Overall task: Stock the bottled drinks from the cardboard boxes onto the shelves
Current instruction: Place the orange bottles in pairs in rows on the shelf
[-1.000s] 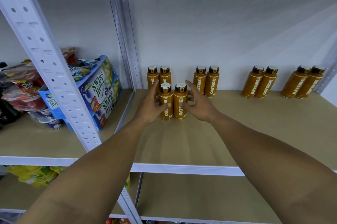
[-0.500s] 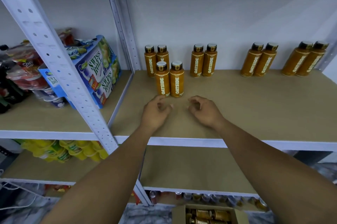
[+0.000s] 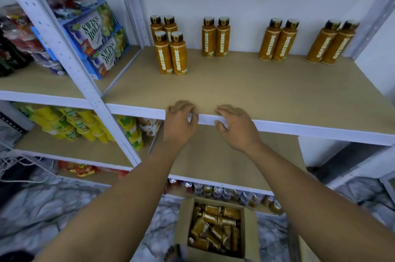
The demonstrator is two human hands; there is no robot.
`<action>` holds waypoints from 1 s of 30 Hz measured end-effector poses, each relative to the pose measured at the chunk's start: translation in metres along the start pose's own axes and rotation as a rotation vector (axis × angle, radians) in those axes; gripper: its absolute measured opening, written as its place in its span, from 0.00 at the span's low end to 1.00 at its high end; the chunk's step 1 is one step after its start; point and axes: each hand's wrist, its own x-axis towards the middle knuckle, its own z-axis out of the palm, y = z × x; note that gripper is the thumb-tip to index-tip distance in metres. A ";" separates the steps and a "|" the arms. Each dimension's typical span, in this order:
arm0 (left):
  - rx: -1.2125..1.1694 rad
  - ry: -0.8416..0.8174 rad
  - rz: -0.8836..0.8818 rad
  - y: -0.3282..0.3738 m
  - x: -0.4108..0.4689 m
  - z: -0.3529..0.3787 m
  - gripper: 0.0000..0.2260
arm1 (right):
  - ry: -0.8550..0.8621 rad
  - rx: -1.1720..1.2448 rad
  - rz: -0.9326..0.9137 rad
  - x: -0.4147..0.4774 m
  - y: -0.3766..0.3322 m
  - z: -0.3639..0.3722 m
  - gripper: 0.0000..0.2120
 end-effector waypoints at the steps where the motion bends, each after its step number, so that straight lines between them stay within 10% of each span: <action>1: -0.001 0.003 -0.018 0.005 -0.010 0.006 0.15 | 0.025 -0.011 -0.046 -0.012 0.007 -0.001 0.23; 7: -0.107 -0.048 -0.092 0.028 -0.083 0.032 0.22 | 0.030 -0.054 -0.113 -0.080 0.040 0.006 0.18; 19: -0.231 -0.648 -0.412 -0.043 -0.200 0.129 0.12 | -0.186 0.167 0.420 -0.210 0.092 0.112 0.20; 30: -0.197 -0.886 -0.460 -0.257 -0.316 0.352 0.18 | -0.237 0.301 0.888 -0.317 0.186 0.417 0.16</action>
